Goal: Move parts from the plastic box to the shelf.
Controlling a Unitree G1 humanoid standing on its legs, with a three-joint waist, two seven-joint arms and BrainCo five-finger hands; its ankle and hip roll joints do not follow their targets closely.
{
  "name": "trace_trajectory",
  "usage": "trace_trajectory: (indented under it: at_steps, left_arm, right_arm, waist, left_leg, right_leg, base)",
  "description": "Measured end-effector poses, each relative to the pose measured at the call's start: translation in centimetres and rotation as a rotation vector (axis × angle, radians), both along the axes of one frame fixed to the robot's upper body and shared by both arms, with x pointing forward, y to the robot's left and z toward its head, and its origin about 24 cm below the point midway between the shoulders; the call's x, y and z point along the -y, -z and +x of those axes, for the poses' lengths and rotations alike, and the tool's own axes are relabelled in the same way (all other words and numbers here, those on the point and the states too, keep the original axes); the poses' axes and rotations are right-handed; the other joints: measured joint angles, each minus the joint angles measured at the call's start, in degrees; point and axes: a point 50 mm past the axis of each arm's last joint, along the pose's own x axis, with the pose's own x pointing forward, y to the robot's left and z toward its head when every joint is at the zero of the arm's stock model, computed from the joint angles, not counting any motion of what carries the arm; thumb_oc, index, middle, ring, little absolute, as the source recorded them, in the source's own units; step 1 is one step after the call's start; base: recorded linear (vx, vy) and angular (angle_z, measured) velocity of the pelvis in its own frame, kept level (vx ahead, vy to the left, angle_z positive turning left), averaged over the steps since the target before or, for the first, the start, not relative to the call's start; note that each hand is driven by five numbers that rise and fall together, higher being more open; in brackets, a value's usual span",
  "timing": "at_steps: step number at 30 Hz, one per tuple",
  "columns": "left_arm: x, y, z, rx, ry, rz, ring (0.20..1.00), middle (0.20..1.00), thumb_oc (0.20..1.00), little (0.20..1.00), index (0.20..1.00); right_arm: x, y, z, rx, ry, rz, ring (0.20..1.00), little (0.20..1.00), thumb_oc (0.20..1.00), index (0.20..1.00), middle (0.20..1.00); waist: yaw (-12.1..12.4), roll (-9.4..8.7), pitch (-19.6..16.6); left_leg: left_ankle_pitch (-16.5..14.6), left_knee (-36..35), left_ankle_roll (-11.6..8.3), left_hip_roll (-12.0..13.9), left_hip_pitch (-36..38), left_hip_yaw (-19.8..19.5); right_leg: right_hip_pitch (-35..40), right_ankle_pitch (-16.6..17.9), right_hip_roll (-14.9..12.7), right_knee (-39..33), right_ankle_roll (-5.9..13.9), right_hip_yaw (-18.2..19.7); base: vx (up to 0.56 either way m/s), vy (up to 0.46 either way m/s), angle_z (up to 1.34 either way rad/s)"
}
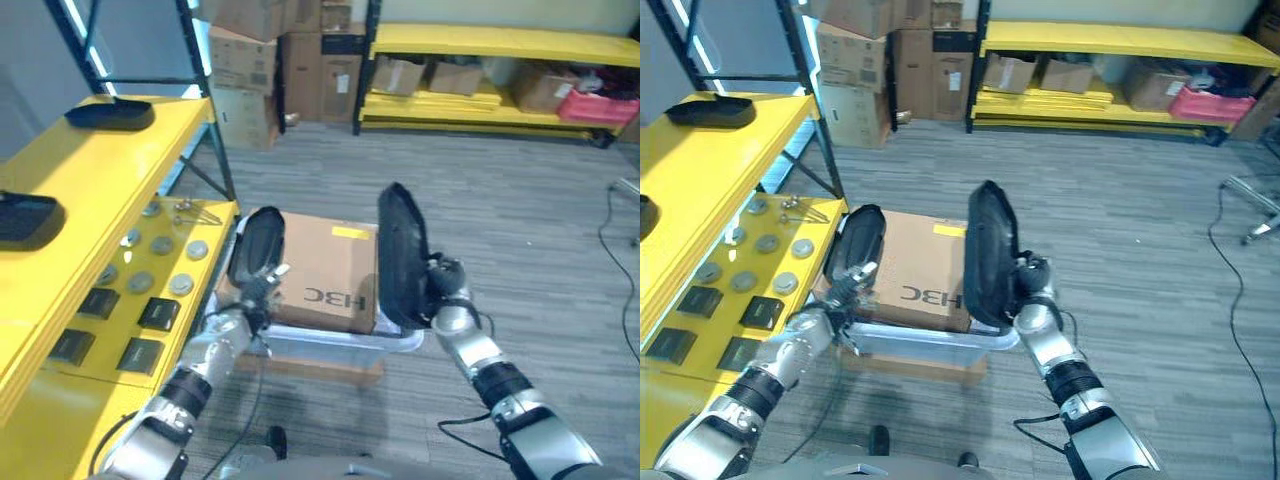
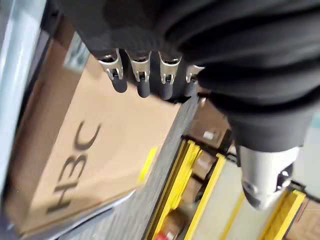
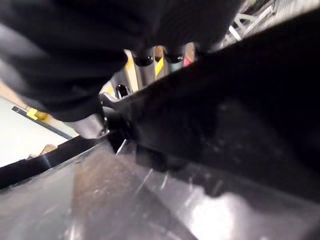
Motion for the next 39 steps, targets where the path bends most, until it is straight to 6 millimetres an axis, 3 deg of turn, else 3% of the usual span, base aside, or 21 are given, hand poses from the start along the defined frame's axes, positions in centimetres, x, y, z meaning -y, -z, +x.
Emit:
trace_trajectory:
  at_steps: [2,3,4,7,8,11,15,22,26,34,35,36,39]
  left_arm:
    - [-2.1,-0.3,-0.2,0.031,-0.059,0.003,1.0,1.0,1.0,1.0,1.0]
    - [-3.7,-0.4,-0.6,0.038,-0.078,0.034,1.0,1.0,1.0,1.0,1.0]
    - [-4.1,-0.2,-1.2,0.037,-0.076,0.041,1.0,1.0,1.0,1.0,1.0]
    - [-3.0,-1.7,-1.5,0.115,-0.02,0.018,1.0,1.0,1.0,1.0,1.0]
    - [-1.8,-2.8,-1.2,0.16,0.022,-0.013,1.0,1.0,1.0,1.0,1.0]
    - [-1.3,-3.2,-0.8,0.169,0.04,-0.037,1.0,1.0,1.0,1.0,1.0]
    - [-1.4,-3.9,-0.5,0.221,0.061,-0.038,1.0,1.0,1.0,1.0,1.0]
    - [-2.1,-5.2,-0.1,0.316,0.071,-0.037,1.0,1.0,1.0,1.0,1.0]
    - [-1.9,-5.7,0.1,0.348,0.086,-0.04,1.0,1.0,1.0,1.0,1.0]
    - [-1.7,-6.2,-0.3,0.39,0.11,-0.068,1.0,1.0,1.0,1.0,1.0]
    - [-1.8,-6.2,-0.3,0.389,0.109,-0.067,1.0,1.0,1.0,1.0,1.0]
    - [-2.0,-6.1,-0.4,0.384,0.105,-0.068,1.0,1.0,1.0,1.0,1.0]
    - [-2.2,-5.8,-0.6,0.376,0.106,-0.065,1.0,1.0,1.0,1.0,1.0]
  right_arm:
    - [1.6,-0.4,-0.2,0.009,0.053,-0.028,0.2,0.2,0.2,0.2,0.2]
    - [2.7,-0.6,-0.3,0.009,0.088,-0.04,0.2,0.2,0.2,0.2,0.2]
    - [3.2,-0.7,-0.4,0.006,0.098,-0.053,0.2,0.2,0.2,0.2,0.2]
    - [4.6,-1.7,0.7,0.012,0.152,-0.083,0.2,0.2,0.2,0.2,0.2]
    - [5.2,-3.1,1.8,0.038,0.196,-0.091,0.2,0.2,0.2,0.2,0.2]
    - [4.3,-5.1,3.4,0.107,0.187,-0.067,0.2,0.2,0.2,0.2,0.2]
    - [3.4,-5.2,4.0,0.116,0.167,-0.054,0.2,0.2,0.2,0.2,0.2]
    - [4.4,-4.7,4.1,0.067,0.237,-0.032,0.2,0.2,0.2,0.2,0.2]
    - [4.6,-5.4,4.3,0.104,0.275,-0.04,0.2,0.2,0.2,0.2,0.2]
    - [4.8,-4.9,3.9,0.09,0.3,-0.058,0.2,0.2,0.2,0.2,0.2]
    - [4.9,-4.8,3.7,0.091,0.311,-0.063,0.438,0.438,0.438,0.438,0.438]
    - [5.1,-4.8,3.6,0.099,0.331,-0.066,1.0,1.0,1.0,1.0,1.0]
    - [5.6,-5.1,3.4,0.119,0.369,-0.063,1.0,1.0,1.0,1.0,1.0]
  waist:
    - [0.7,0.0,0.0]
    - [2.5,0.02,0.1]
    - [3.4,0.04,0.2]
    - [6.3,0.77,3.2]
    - [6.9,1.84,5.9]
    - [8.9,3.13,10.0]
    - [11.0,2.95,12.2]
    - [12.2,2.93,17.7]
    - [12.2,2.71,18.1]
    - [12.3,2.52,18.2]
    - [12.3,2.45,18.2]
    - [12.2,2.35,18.2]
    - [12.2,2.05,18.2]
  left_leg:
    - [0.0,0.0,0.02,-0.2,-0.3,-0.5]
    - [0.4,0.0,0.6,-0.5,-1.0,-0.9]
    - [0.5,0.3,0.55,-0.7,-1.9,-1.4]
    - [2.8,0.9,1.09,-1.0,-7.0,-3.5]
    - [4.0,1.3,1.11,-0.9,-10.3,-5.2]
    - [4.4,1.3,0.54,-0.9,-12.0,-6.0]
    - [4.2,1.8,0.3,-1.4,-12.7,-6.9]
    - [4.7,2.3,1.02,-2.6,-13.9,-8.4]
    - [4.8,2.8,1.11,-2.8,-15.8,-9.1]
    - [4.6,2.7,0.86,-2.9,-14.1,-9.1]
    - [4.5,2.7,0.8,-2.9,-13.7,-9.1]
    - [4.2,2.7,0.35,-2.7,-13.5,-9.1]
    - [4.1,2.7,0.23,-2.5,-13.5,-9.3]
  right_leg:
    - [-0.1,-0.2,-0.3,0.0,0.1,-0.8]
    - [-0.5,-0.2,-0.4,0.0,0.13,-1.0]
    - [-1.1,-0.2,-0.6,0.0,0.13,-1.4]
    - [-5.1,0.9,-0.5,0.1,0.03,-3.7]
    - [-7.5,1.5,-0.3,0.0,-0.15,-5.2]
    - [-8.8,2.1,-0.1,0.0,-0.23,-5.5]
    - [-8.7,1.8,-0.4,0.1,0.17,-6.4]
    - [-9.3,1.2,-1.4,1.0,0.64,-8.2]
    - [-10.9,1.1,-1.5,1.7,0.72,-8.6]
    - [-9.1,1.0,-1.4,1.3,0.84,-8.6]
    - [-8.7,1.0,-1.4,1.2,0.84,-8.6]
    - [-8.3,1.0,-1.3,1.0,0.94,-8.6]
    - [-8.1,1.1,-1.0,0.6,0.89,-8.6]
  base:
    - [0.0,0.048,0.2]
    - [-0.12,0.093,0.2]
    - [-0.23,0.088,0.31]
    - [-0.3,0.07,0.35]
    - [-0.16,0.018,0.54]
    - [-0.08,0.013,0.23]
    - [-0.05,0.026,0.12]
    - [-0.07,0.028,0.14]
    - [-0.01,0.0,0.08]
    - [0.0,0.0,0.0]
    - [0.0,0.0,0.0]
    - [0.0,0.0,0.0]
    - [0.0,0.0,0.0]
